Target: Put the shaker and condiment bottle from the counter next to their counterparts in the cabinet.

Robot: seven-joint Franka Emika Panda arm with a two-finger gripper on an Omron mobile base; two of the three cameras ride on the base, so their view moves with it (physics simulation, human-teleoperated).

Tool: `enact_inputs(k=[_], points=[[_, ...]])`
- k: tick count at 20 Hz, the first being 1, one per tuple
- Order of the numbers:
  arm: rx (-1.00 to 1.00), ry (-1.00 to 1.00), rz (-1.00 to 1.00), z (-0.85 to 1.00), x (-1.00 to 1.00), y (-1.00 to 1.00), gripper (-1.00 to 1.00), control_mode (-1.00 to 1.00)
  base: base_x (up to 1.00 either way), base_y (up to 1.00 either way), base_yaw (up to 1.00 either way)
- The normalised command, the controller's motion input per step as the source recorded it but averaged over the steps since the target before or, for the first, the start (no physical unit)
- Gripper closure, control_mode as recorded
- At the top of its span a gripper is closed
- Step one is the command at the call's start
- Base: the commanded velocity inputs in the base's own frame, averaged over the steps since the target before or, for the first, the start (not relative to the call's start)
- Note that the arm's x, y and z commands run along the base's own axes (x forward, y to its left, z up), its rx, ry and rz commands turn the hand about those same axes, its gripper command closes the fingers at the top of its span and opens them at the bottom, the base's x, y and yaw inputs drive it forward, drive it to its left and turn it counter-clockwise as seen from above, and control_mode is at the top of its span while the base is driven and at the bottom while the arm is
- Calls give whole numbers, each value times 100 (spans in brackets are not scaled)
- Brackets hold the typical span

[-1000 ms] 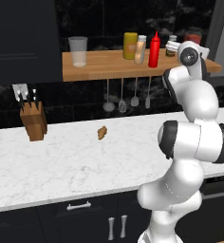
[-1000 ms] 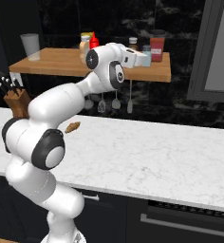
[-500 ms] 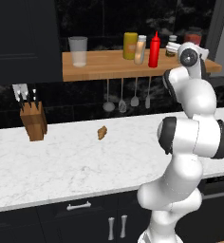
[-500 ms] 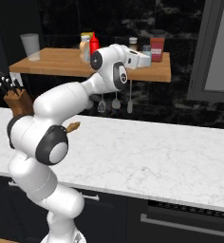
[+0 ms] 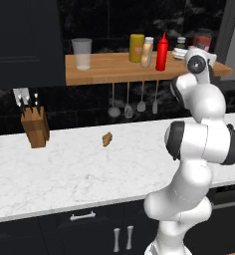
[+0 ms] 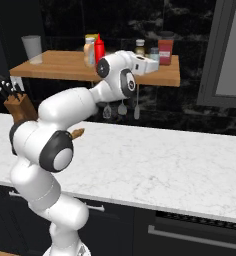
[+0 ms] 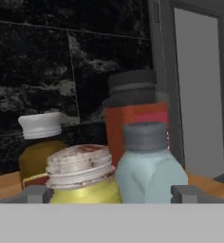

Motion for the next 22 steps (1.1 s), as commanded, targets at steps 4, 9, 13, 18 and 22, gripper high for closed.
enact_inputs(k=[4,9,13,18,22], points=[[-17,0,11,-40,-1,22,-100,-100,0,0,0],[-8,0,8,-17,-4,2,-100,-100,0,0,0],[-4,0,6,-6,-8,0,-100,-100,0,0,0],[-5,0,3,-15,-34,0,-100,-100,0,0,0],[-4,0,0,-13,-81,1,-100,-100,0,0,0]])
